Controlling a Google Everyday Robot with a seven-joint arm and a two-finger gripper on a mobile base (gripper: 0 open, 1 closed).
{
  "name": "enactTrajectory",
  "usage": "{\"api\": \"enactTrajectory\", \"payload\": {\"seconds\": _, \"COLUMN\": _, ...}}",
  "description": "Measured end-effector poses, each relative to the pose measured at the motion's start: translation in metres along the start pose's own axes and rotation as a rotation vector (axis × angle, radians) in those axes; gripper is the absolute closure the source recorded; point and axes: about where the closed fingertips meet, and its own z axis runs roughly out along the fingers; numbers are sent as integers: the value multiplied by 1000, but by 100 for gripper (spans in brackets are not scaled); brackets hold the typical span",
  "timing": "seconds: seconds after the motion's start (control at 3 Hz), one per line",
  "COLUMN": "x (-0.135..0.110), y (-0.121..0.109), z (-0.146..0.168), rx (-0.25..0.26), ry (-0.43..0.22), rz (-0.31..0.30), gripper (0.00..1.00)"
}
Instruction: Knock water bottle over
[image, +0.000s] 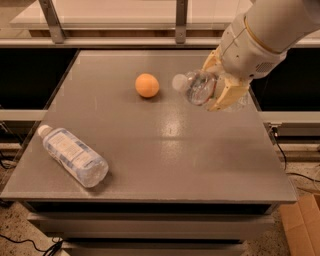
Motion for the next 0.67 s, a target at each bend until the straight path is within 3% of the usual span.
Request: {"api": "enactTrajectory", "payload": {"seconds": 0.67, "x": -30, "y": 23, "z": 23, "rx": -17, "ry": 167, "rz": -130, "gripper": 100}}
